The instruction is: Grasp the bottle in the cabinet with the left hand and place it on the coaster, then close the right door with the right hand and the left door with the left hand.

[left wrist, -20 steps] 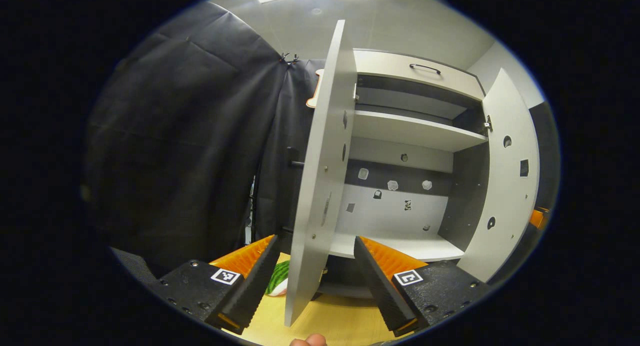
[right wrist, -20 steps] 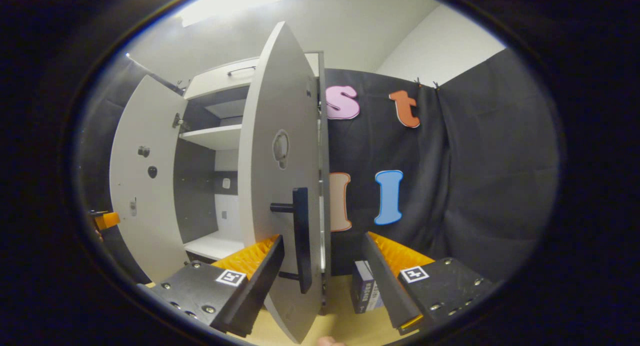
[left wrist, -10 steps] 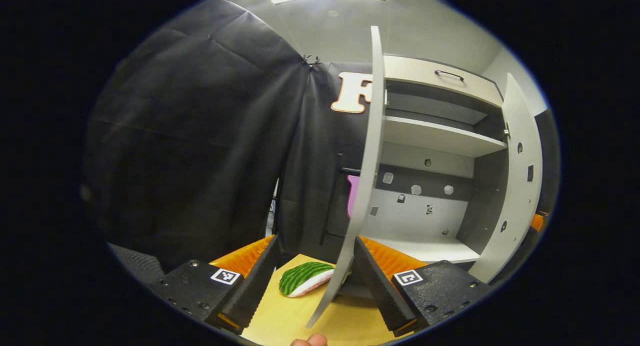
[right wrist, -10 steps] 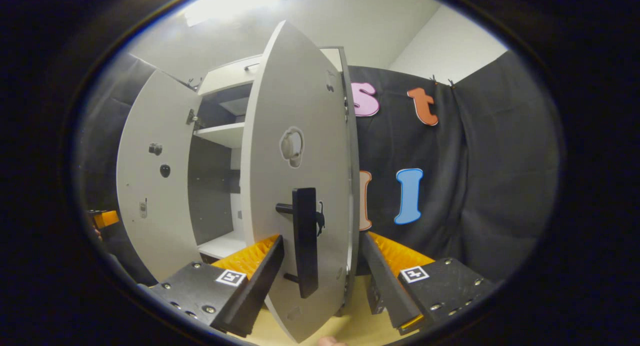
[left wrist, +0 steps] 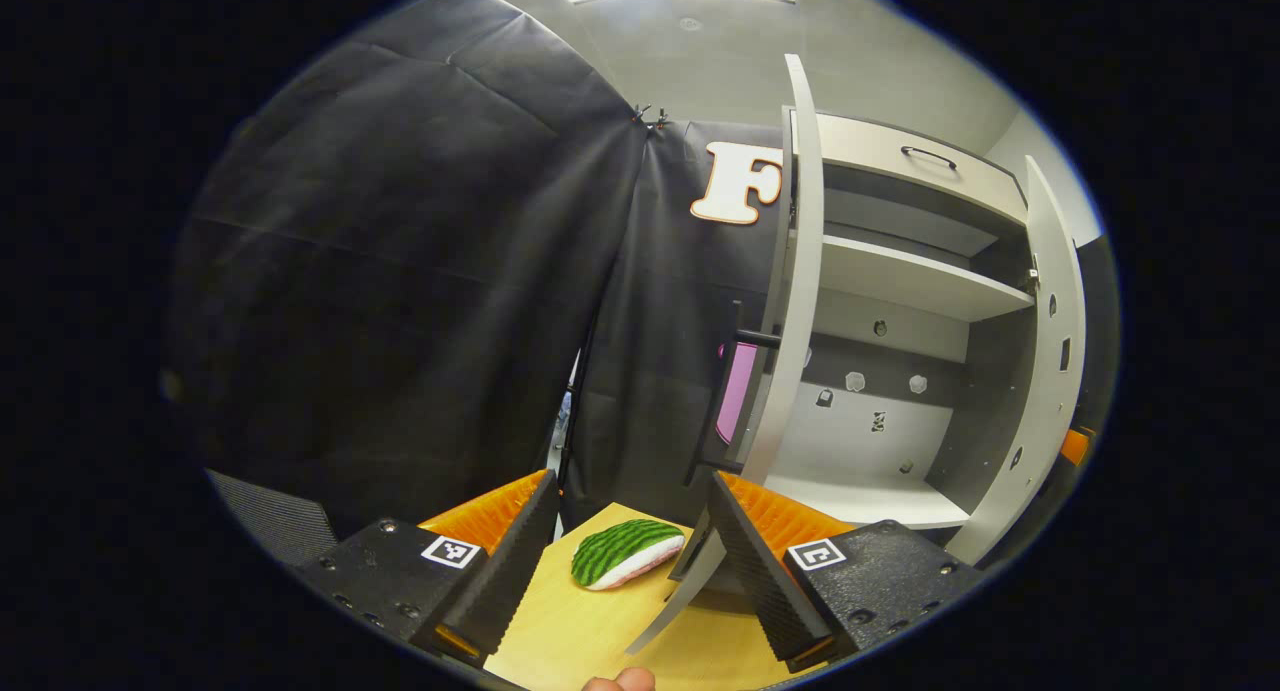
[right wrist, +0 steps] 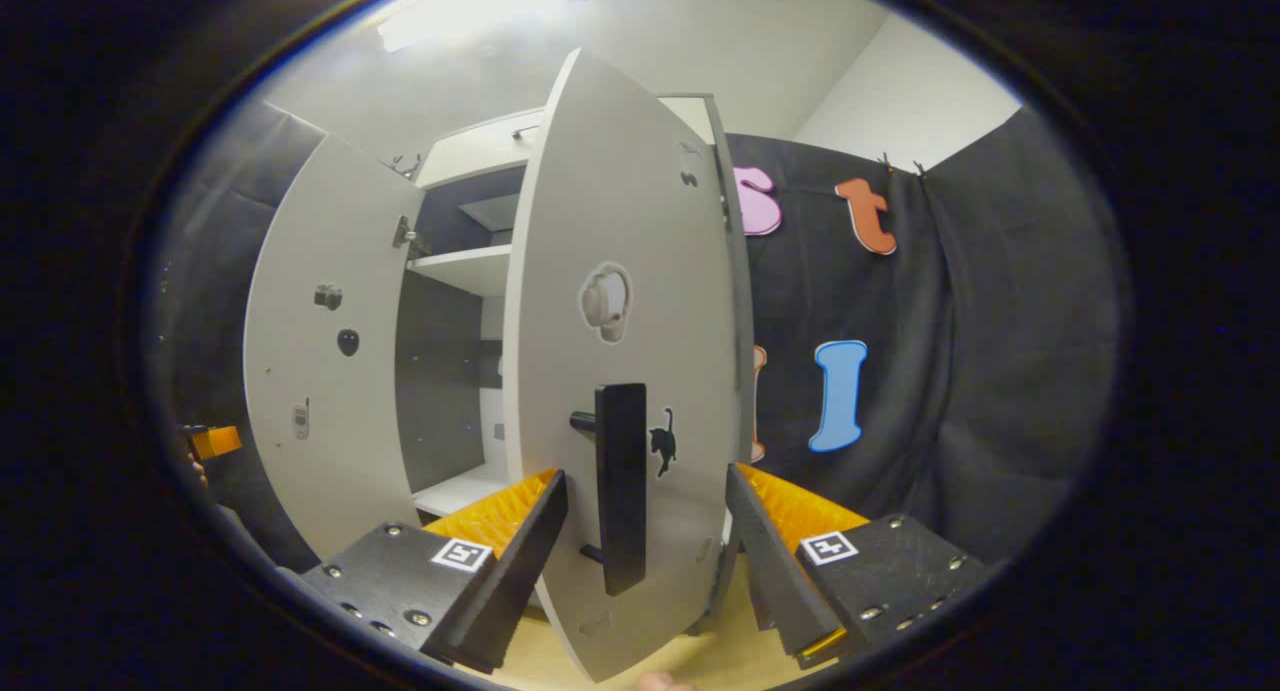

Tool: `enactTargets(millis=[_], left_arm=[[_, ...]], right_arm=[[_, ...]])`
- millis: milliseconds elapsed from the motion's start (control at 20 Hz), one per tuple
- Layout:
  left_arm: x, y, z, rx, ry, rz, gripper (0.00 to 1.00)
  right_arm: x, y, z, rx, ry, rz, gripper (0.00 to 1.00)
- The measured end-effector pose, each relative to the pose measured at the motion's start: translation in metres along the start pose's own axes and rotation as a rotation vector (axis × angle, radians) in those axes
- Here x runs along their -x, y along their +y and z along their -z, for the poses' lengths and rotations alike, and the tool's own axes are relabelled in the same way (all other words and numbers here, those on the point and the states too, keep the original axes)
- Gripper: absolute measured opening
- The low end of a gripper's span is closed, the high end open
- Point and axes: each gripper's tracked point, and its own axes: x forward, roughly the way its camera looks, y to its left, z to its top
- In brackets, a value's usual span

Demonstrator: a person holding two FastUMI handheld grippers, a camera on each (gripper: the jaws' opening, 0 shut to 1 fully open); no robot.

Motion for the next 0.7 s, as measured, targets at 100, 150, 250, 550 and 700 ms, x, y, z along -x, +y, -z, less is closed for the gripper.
enactTargets(millis=[100, 150, 250, 550, 700], left_arm=[[0.002, 0.006, 0.001, -0.004, 0.003, -0.010, 0.92], [0.001, 0.010, 0.001, -0.005, 0.004, -0.016, 0.92], [0.003, 0.016, 0.003, -0.002, 0.011, -0.026, 0.92], [0.001, 0.020, 0.007, -0.004, 0.028, -0.034, 0.96], [-0.004, 0.020, 0.010, -0.008, 0.035, -0.022, 0.96]], right_arm=[[-0.002, 0.012, 0.001, -0.003, 0.000, -0.032, 0.93], [-0.003, 0.019, 0.003, -0.007, 0.002, -0.049, 0.97], [-0.003, 0.027, 0.005, -0.003, 0.005, -0.063, 0.93], [-0.005, 0.034, 0.013, -0.001, 0.017, -0.069, 0.93], [-0.005, 0.033, 0.013, -0.007, 0.015, -0.056, 0.93]])
